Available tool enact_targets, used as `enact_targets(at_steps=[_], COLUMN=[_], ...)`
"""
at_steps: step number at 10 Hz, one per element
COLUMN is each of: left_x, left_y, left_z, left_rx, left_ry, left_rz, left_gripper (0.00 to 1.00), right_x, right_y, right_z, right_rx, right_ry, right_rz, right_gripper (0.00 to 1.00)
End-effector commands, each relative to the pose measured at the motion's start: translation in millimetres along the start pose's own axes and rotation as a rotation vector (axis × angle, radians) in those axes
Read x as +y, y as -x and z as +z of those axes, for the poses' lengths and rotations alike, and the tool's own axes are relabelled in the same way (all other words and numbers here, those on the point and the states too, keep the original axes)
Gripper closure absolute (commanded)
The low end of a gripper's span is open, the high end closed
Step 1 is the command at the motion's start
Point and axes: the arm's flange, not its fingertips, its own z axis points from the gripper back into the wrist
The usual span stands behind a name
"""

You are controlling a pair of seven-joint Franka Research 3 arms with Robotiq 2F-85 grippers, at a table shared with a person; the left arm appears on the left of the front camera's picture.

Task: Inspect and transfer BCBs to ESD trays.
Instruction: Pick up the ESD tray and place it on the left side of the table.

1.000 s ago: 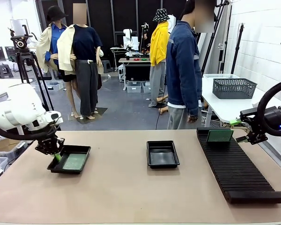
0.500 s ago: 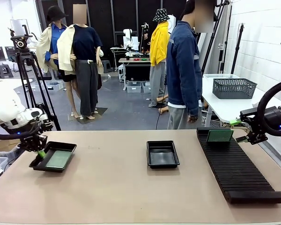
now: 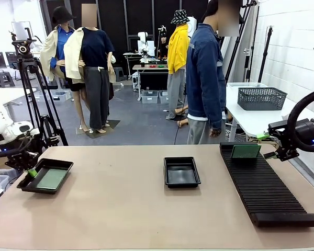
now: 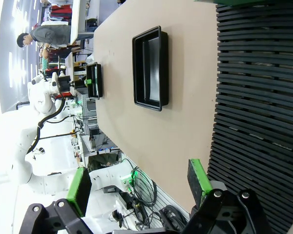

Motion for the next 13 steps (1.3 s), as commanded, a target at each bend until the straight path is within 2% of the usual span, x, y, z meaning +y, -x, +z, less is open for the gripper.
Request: enact_targets(at_steps=[1, 3, 7, 8, 12, 13], left_x=[17, 31, 33, 33, 26, 21], left_y=[-4, -4, -7, -8, -4, -2], left_z=[6, 10, 5, 6, 16, 26], left_rx=[0.029, 0.019, 0.011, 0.014, 0.018, -0.011], left_ry=[-0.010, 0.005, 0.004, 0.018, -0.032, -0.024], left_rz=[-0.030, -0.023, -0.009, -0.009, 0.032, 0.030], left_gripper=[1.00, 1.00, 0.98, 0.85, 0.11, 0.00], right_x=[2, 2, 2, 2, 2, 2], right_y=[-2, -2, -2, -2, -2, -2], right_z=[-1, -1, -1, -1, -1, -1], right_rx=[0.005, 0.005, 0.005, 0.005, 0.005, 0.005], right_ry=[0.004, 0.004, 0.004, 0.004, 0.004, 0.004], right_rz=[-0.017, -0.017, -0.017, -0.017, -0.017, -0.017], right_gripper=[0.00, 0.00, 0.00, 0.00, 0.00, 0.00])
